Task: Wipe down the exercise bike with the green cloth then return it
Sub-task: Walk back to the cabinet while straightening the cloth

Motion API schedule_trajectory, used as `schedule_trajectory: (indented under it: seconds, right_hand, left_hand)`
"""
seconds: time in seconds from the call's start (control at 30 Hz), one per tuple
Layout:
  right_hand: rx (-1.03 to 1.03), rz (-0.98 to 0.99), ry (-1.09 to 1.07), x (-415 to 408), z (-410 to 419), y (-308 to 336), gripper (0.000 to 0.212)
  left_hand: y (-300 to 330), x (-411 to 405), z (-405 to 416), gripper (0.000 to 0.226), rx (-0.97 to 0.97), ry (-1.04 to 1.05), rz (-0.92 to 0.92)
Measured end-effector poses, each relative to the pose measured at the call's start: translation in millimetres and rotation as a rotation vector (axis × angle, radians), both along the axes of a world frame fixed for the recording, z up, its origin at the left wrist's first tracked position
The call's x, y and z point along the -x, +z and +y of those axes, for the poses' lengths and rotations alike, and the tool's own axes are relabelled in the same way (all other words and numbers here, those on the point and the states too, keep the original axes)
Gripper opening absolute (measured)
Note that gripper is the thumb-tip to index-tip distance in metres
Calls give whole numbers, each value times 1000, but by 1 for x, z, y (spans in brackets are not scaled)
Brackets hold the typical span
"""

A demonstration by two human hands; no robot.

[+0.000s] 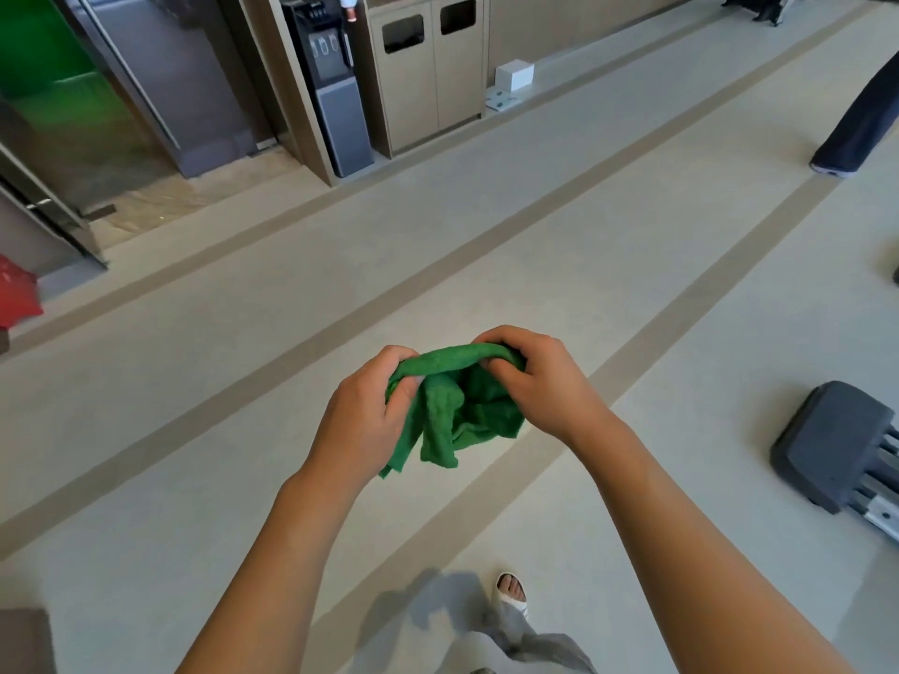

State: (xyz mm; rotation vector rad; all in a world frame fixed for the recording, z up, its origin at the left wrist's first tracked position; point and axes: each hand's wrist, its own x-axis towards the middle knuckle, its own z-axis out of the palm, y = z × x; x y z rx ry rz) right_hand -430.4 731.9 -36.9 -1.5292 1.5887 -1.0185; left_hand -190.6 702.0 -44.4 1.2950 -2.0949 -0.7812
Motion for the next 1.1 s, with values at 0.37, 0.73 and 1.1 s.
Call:
schedule_trajectory:
  seconds: [0.37, 0.73, 1.1]
  right_hand:
    - [-26, -15, 89, 41, -102, -2, 33]
    - [-59, 93, 117, 13, -222, -10, 4]
    - [-101, 40, 170, -76, -370, 19, 23]
  left_hand:
    - [9, 29, -85, 15, 18, 87, -23]
    - [-8, -10, -204, 24, 44, 114, 78]
    - [5, -113, -369, 10, 1, 113, 175]
